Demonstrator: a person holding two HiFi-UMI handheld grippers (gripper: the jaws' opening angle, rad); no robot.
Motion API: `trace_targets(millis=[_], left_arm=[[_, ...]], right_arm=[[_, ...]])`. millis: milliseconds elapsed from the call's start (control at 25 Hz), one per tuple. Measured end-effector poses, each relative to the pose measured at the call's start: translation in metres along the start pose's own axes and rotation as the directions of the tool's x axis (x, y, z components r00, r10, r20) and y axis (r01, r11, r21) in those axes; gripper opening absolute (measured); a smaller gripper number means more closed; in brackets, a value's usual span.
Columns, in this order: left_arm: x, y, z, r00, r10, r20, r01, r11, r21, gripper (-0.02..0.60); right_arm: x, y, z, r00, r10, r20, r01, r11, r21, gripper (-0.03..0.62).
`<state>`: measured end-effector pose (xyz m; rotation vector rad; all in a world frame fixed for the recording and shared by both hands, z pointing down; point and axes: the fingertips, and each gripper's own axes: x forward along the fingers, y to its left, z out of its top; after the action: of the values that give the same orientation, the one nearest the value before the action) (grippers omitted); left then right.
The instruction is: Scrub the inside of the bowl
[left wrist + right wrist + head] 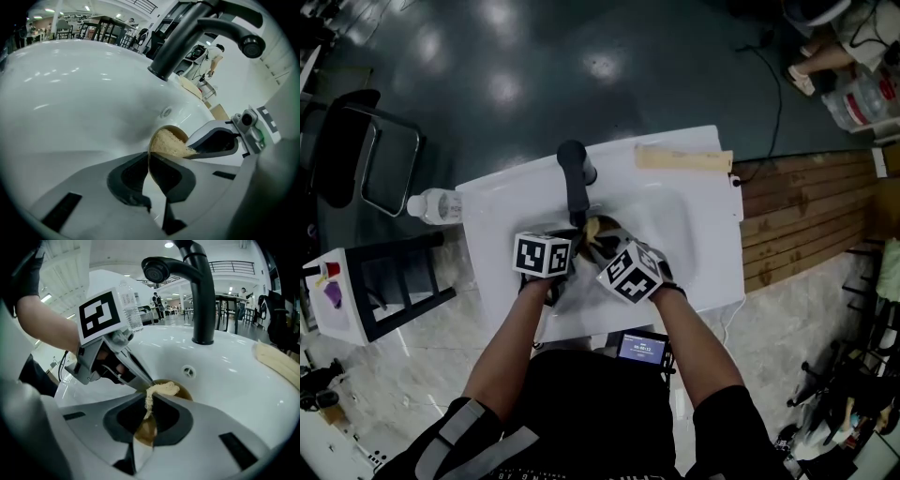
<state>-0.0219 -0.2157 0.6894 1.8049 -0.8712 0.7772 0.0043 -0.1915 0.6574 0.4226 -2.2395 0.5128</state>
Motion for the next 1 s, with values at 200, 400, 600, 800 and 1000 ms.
trace_targets(millis=[200, 400, 600, 800, 1000], left_arm=[[-0.003, 0.004, 0.000, 1.000, 0.004, 0.004, -0.004, 1.000, -0.009, 0.020], [-0.005, 0.007, -0.002, 1.000, 0.009, -0.003, -0.009, 1.000, -0.005, 0.018], [-0.003, 0.003, -0.003, 1.000, 0.016, -0.012, -0.016, 1.000, 0.017, 0.018], [-0.001, 0.001, -0.001, 1.000, 0.007, -0.006, -0.007, 1.000, 0.007, 0.017], [0.001, -0.002, -0.003, 1.000, 0.005, -0.014, -0.004, 1.000, 0.018, 0.017]], right_arm=[[-0.007, -0.017, -0.006, 0.997, -0.077, -0.017, 0.077, 0.997, -0.005, 0.040], [-0.019, -0.040, -0.016, 0.985, -0.170, -0.042, 0.169, 0.985, -0.020, 0.040], [-0.026, -0.045, -0.015, 0.979, -0.201, -0.042, 0.196, 0.975, -0.106, 0.040], [-0.026, -0.034, -0.027, 0.983, -0.164, -0.087, 0.145, 0.971, -0.192, 0.040], [-0.023, -0.020, -0.041, 0.985, -0.088, -0.148, 0.056, 0.977, -0.205, 0.040]])
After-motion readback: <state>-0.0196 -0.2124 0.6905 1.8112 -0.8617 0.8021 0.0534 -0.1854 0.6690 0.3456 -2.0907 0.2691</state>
